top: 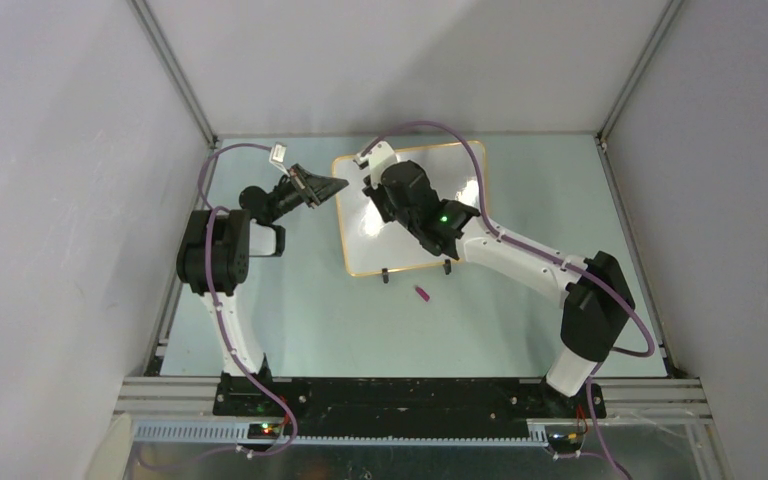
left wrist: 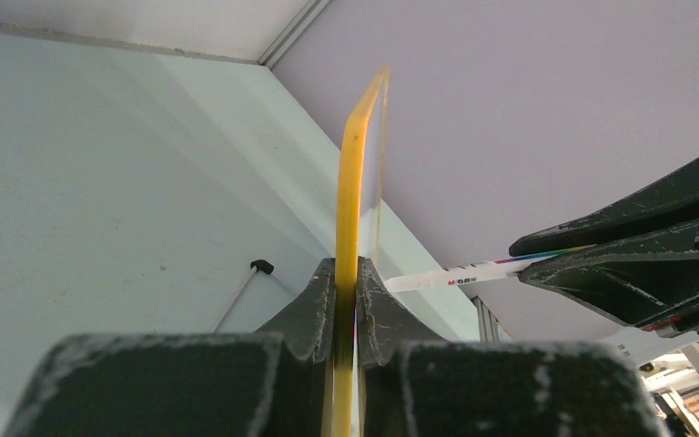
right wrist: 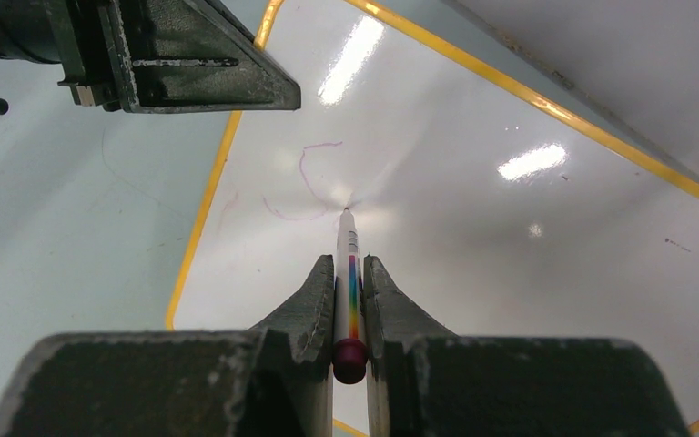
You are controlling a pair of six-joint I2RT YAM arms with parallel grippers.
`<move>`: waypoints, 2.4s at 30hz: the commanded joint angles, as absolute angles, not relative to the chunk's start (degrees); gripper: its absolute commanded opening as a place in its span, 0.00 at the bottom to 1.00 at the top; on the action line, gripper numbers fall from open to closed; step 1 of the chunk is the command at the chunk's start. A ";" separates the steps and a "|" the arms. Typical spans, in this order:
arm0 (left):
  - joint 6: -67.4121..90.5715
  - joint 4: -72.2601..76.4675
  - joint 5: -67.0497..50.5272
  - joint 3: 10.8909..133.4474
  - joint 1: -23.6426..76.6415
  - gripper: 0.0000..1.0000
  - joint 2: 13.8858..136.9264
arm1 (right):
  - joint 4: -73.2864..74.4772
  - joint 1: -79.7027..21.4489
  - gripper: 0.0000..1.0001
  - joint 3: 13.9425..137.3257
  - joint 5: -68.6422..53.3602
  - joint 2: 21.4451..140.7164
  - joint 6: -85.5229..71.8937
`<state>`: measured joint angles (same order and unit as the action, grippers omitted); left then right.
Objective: Write a sentence on the whiteboard
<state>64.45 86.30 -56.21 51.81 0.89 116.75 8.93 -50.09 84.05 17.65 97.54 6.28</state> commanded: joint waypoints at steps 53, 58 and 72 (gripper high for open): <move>61.66 87.63 -60.64 51.99 2.19 0.00 117.77 | 9.22 -49.57 0.00 85.54 18.30 98.08 6.42; 61.65 87.63 -60.65 51.99 2.19 0.00 117.73 | 9.53 -49.30 0.00 85.96 18.42 98.22 6.43; 61.61 87.63 -60.69 52.10 2.20 0.00 117.75 | 11.22 -48.73 0.00 86.51 18.91 97.96 6.24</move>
<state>64.45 86.32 -56.16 51.81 0.89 116.90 9.98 -49.58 84.07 17.47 97.41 5.67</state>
